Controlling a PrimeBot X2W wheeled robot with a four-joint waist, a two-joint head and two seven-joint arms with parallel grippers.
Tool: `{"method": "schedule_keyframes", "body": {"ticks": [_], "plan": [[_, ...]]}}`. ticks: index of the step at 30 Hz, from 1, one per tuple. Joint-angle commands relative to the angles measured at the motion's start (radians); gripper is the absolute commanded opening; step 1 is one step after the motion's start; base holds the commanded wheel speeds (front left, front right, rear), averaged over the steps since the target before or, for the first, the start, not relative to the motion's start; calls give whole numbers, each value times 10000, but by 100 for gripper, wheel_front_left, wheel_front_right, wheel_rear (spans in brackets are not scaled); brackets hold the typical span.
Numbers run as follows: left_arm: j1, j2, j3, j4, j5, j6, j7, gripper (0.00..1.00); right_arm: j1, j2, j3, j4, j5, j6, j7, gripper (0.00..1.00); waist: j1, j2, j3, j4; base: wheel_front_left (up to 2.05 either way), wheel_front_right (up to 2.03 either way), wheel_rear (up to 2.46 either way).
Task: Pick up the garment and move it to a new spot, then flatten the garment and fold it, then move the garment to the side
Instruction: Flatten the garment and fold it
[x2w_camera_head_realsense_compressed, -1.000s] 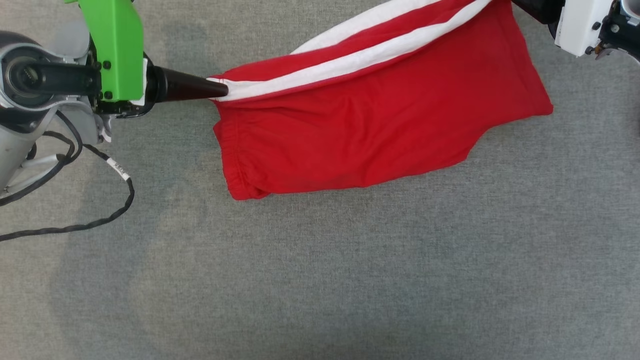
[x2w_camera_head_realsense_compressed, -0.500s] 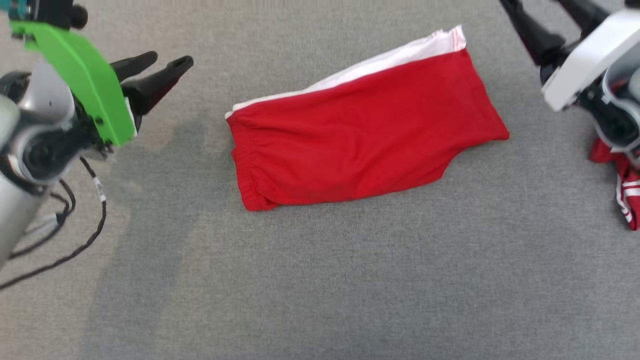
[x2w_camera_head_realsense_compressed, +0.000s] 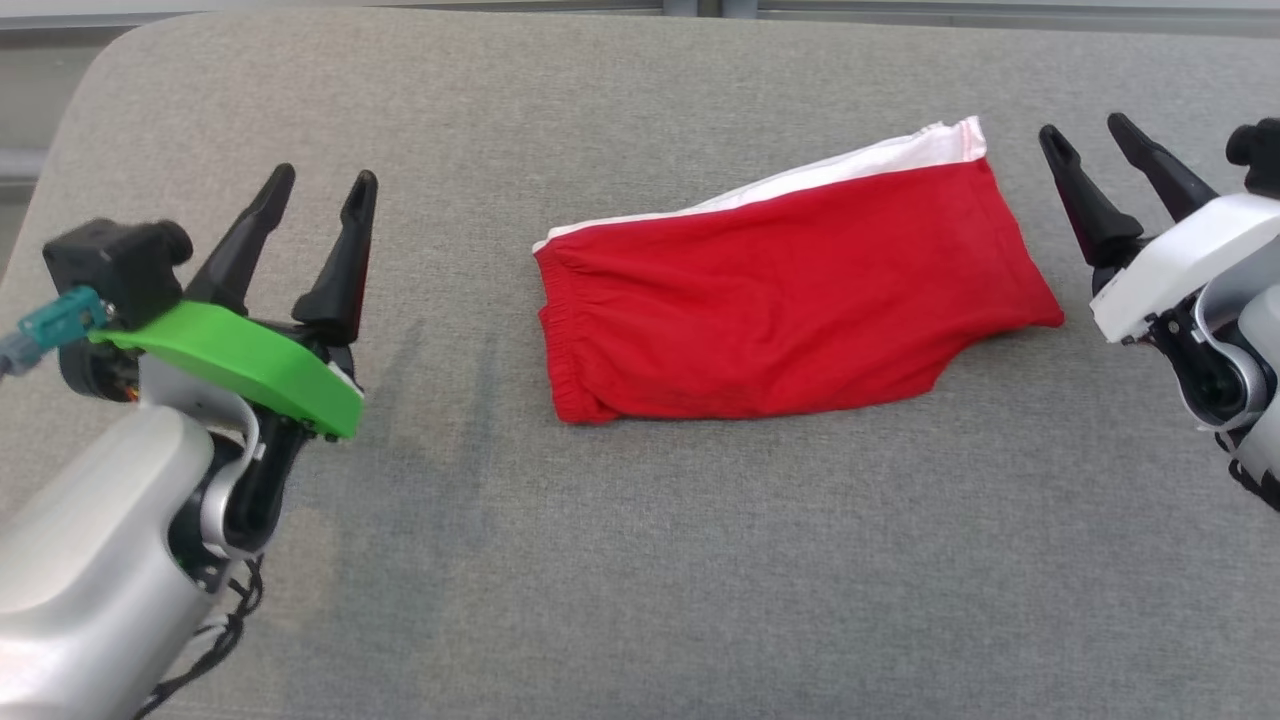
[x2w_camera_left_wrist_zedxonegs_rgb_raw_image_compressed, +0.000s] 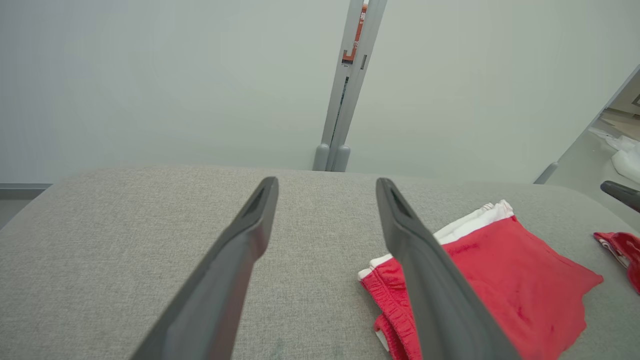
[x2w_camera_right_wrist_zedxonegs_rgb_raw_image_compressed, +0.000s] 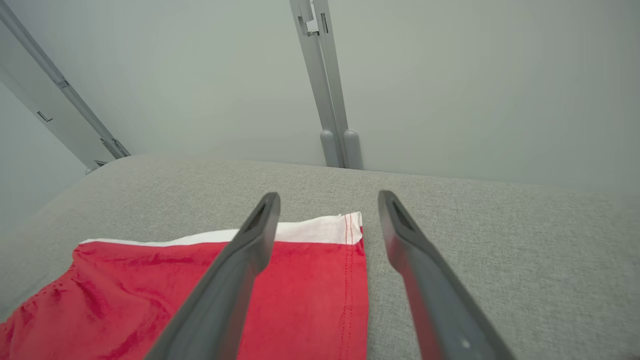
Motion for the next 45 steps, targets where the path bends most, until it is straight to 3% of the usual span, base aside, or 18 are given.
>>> {"method": "schedule_keyframes", "body": {"ticks": [1, 6, 17, 26, 27, 28, 29, 30, 34, 45], "plan": [[466, -220, 206, -197, 211, 206, -97, 100, 266, -24, -141, 197, -36, -15, -20, 100, 0, 0, 55, 452, 0, 0, 0], [1850, -1054, 1245, -844, 895, 477, -140, 100, 505, -91, 47, 1066, 454, -15, 222, 100, 0, 0, 239, 1045, 0, 0, 0], [4061, -2952, 3153, -1013, 2957, -145, -138, 100, 163, -306, 546, 2713, 1772, -14, 2246, 100, 0, 0, 501, 2111, 0, 0, 0], [4773, -3703, 3943, -646, 4132, -635, -139, 100, 515, 163, 809, 2436, 2924, -4, 3745, 100, 0, 0, 372, 2248, 0, 0, 0], [4807, -3769, 4027, -630, 4321, -653, -139, 100, 534, 171, 850, 2386, 2973, -6, 3742, 58, 0, 0, 326, 2225, 0, 0, 0], [4839, -3836, 4076, -605, 4469, -691, -139, 100, 532, 171, 860, 2352, 2991, -6, 3657, 31, 0, 0, 296, 2206, 0, 0, 0], [4885, -3898, 4136, -583, 4696, -755, -140, 100, 546, 187, 868, 2333, 3017, -6, 3542, 8, 0, 0, 243, 2173, 0, 0, 0], [4903, -3941, 4202, -590, 4876, -781, -140, 100, 532, 203, 883, 2343, 3023, -6, 3452, 0, 0, 0, 201, 2146, 0, 0, 0], [5049, -3930, 4262, -417, 5763, -802, -140, 100, 622, 211, 862, 2292, 3111, -9, 2911, 0, 0, 0, -91, 1928, 0, 0, 0], [6066, -4151, 4861, -121, 6540, -1205, -140, 100, 1778, 50, 1083, 1279, 3508, -9, 1860, 0, 0, 0, -1318, 576, 0, 0, 0]]}}
